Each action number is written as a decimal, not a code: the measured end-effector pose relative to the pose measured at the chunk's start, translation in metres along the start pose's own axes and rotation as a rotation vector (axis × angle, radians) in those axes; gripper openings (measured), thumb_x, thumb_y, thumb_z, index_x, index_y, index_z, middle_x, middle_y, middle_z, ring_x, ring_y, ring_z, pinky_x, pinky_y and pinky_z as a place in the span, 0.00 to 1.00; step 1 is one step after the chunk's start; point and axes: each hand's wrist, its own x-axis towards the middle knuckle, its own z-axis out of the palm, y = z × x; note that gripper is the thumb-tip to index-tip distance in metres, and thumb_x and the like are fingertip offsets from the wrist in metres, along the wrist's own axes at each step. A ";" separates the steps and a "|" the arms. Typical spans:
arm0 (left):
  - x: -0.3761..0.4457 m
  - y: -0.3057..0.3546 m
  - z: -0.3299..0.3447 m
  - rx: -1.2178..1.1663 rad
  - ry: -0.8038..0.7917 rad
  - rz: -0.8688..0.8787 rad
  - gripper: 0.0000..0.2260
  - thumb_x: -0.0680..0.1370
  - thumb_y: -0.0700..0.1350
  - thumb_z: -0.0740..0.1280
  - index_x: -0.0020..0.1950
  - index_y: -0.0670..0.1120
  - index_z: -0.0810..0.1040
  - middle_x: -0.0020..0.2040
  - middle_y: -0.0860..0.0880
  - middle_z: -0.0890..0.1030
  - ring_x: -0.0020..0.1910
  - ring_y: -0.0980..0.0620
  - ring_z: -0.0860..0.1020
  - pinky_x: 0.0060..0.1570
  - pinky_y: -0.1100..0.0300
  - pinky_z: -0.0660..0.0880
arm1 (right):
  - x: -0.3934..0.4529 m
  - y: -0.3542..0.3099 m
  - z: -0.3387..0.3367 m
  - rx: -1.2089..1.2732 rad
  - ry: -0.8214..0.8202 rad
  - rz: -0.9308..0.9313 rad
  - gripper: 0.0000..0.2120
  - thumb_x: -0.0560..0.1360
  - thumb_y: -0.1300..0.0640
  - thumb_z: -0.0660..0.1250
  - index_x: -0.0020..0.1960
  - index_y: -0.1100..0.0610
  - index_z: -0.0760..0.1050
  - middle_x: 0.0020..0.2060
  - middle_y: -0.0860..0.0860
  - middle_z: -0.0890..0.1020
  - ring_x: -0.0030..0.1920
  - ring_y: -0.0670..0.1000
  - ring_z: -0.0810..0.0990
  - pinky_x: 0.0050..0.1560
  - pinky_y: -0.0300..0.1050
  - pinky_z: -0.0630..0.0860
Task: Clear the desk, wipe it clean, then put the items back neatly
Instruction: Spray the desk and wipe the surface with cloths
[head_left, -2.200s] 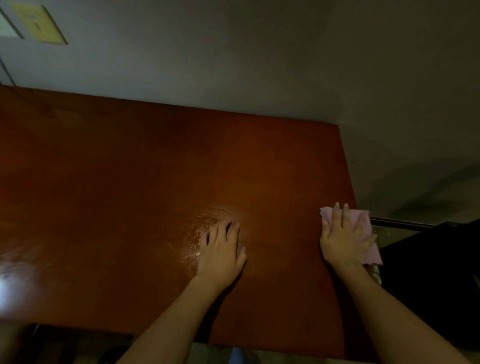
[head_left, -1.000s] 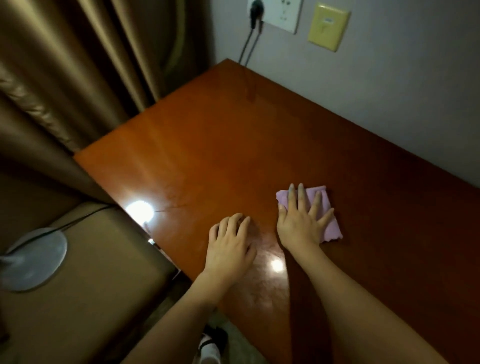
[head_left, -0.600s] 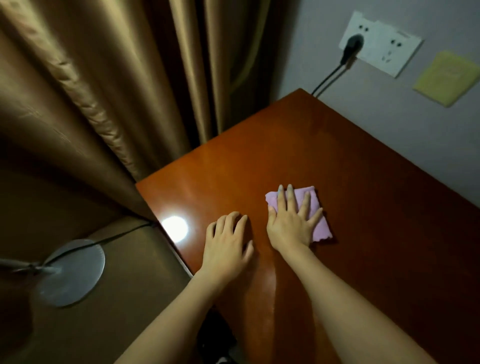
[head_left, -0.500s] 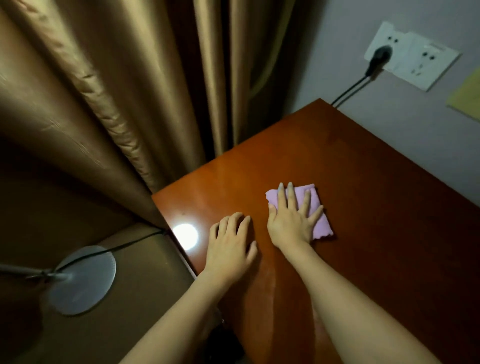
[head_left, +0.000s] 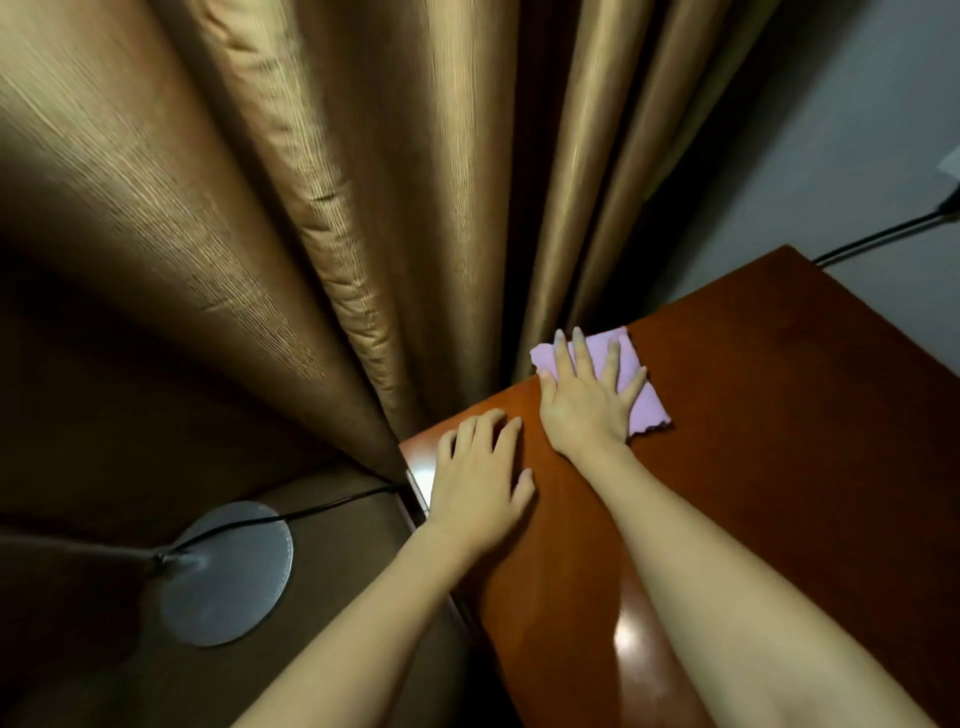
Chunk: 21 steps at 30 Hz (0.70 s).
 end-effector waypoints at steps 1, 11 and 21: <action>0.000 -0.001 0.000 0.003 0.003 -0.002 0.24 0.72 0.56 0.57 0.61 0.46 0.78 0.58 0.47 0.78 0.56 0.48 0.77 0.52 0.54 0.74 | 0.004 -0.004 0.000 -0.001 0.002 -0.018 0.26 0.82 0.44 0.41 0.78 0.48 0.41 0.78 0.48 0.44 0.76 0.59 0.39 0.70 0.68 0.39; -0.016 0.012 0.006 0.032 0.014 -0.046 0.24 0.71 0.55 0.56 0.61 0.45 0.77 0.59 0.45 0.78 0.57 0.47 0.75 0.53 0.53 0.73 | -0.012 -0.003 0.005 0.006 0.012 -0.171 0.26 0.82 0.45 0.43 0.78 0.47 0.43 0.78 0.46 0.47 0.77 0.57 0.41 0.72 0.68 0.40; -0.073 0.063 0.013 -0.016 -0.069 -0.086 0.25 0.72 0.55 0.55 0.63 0.44 0.76 0.62 0.44 0.76 0.59 0.44 0.75 0.56 0.48 0.72 | -0.095 0.056 0.012 -0.021 -0.016 -0.104 0.27 0.81 0.43 0.42 0.78 0.48 0.40 0.78 0.48 0.45 0.77 0.57 0.39 0.71 0.68 0.41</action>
